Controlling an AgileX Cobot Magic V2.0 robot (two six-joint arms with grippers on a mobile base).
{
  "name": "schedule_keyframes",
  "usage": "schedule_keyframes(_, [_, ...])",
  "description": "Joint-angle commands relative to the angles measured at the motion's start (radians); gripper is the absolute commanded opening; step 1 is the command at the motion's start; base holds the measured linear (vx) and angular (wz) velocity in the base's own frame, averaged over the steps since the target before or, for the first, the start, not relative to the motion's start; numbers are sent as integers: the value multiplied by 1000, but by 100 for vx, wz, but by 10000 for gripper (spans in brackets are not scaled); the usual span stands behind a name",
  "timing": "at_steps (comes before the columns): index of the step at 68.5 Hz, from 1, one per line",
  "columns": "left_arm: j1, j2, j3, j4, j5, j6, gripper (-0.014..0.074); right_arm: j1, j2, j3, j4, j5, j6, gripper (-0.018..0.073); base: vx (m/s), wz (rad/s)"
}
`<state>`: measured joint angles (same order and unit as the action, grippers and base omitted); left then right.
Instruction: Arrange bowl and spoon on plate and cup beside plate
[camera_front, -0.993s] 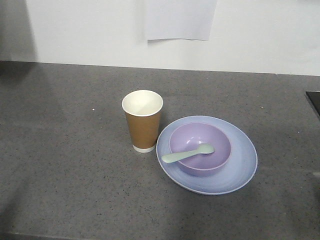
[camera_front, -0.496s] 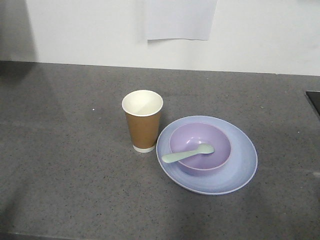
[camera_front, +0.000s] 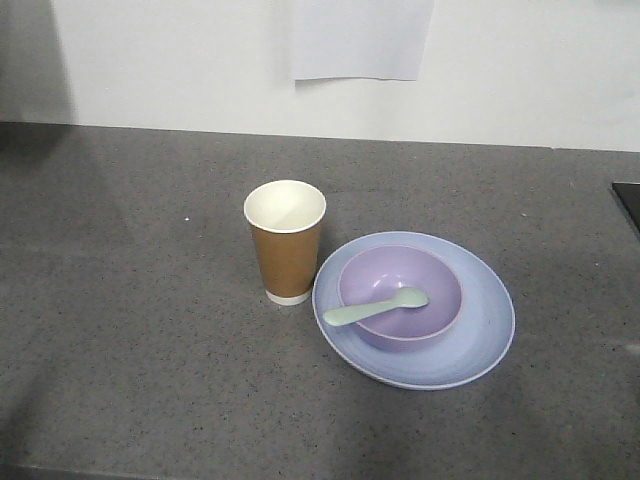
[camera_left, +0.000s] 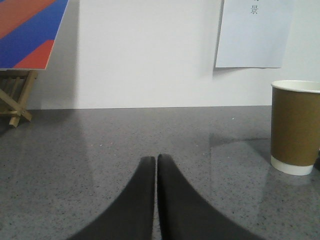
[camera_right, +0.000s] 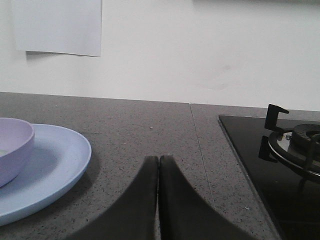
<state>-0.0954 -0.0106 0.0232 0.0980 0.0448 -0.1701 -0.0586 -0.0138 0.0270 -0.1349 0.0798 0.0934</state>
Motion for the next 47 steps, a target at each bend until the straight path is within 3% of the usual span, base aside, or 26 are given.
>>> schedule_keyframes(1, [1,-14,-19,-6,-69,-12,-6,-6,-6,11,-11,-80,-7,-3,0,0])
schedule_keyframes(47, [1,-14,-19,-6,-69,-12,-6,-6,-5,11,-11,-80,-7,-3,0,0])
